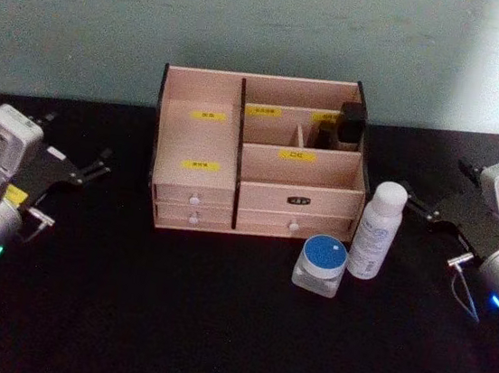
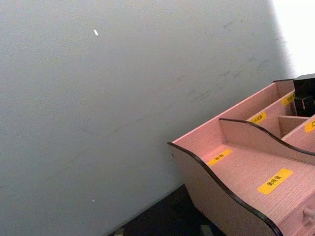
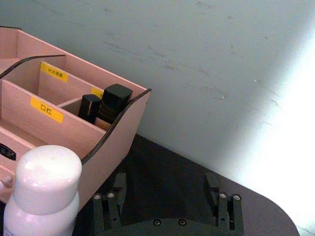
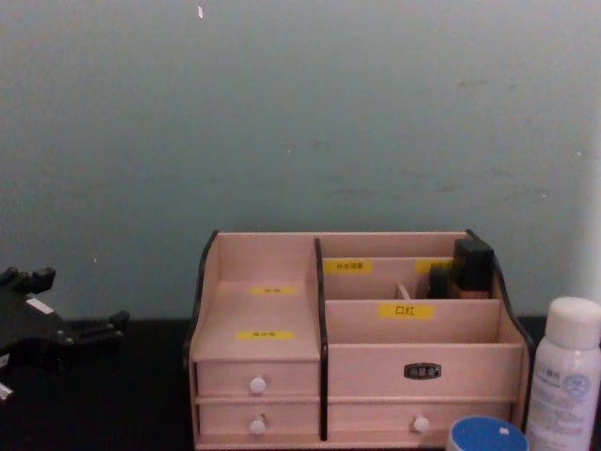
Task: Pick up the facial cleanser and watermelon frost from the table and place them into the tiered storage box.
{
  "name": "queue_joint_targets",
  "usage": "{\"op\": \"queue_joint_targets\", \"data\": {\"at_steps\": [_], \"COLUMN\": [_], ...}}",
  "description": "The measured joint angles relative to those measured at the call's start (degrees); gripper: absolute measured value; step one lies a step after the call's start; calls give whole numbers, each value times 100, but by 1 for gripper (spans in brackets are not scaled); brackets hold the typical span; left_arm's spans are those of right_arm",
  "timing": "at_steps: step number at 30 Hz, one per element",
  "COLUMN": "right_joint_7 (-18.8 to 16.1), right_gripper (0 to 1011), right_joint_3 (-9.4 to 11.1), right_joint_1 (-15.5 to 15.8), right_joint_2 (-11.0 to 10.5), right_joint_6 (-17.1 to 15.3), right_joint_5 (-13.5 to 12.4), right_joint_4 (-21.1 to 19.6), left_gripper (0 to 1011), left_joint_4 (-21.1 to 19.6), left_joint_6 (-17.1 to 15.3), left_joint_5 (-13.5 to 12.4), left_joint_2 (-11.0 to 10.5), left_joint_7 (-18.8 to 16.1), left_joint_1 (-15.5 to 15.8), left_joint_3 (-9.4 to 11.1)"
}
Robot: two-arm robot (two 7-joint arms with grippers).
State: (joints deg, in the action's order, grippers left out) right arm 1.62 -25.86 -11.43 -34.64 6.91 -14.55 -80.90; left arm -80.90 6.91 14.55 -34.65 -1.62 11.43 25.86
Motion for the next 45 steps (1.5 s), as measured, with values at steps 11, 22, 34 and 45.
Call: {"op": "queue_joint_targets", "data": {"at_steps": [11, 22, 34, 45], "right_joint_7": [0, 0, 0, 0], "right_gripper": [1002, 1002, 1003, 1002], "right_joint_3": [0, 0, 0, 0], "right_joint_1": [0, 0, 0, 0], "right_joint_2": [0, 0, 0, 0], "right_joint_6": [0, 0, 0, 0], "right_joint_5": [0, 0, 0, 0], "right_joint_4": [0, 0, 0, 0], "left_gripper": [1001, 1001, 1001, 1001], "left_joint_4": [0, 0, 0, 0], "left_joint_6": [0, 0, 0, 0], "left_joint_5": [0, 0, 0, 0], "left_joint_2": [0, 0, 0, 0], "left_joint_7": [0, 0, 0, 0], "left_joint_1": [0, 0, 0, 0], "left_joint_3": [0, 0, 0, 0]}}
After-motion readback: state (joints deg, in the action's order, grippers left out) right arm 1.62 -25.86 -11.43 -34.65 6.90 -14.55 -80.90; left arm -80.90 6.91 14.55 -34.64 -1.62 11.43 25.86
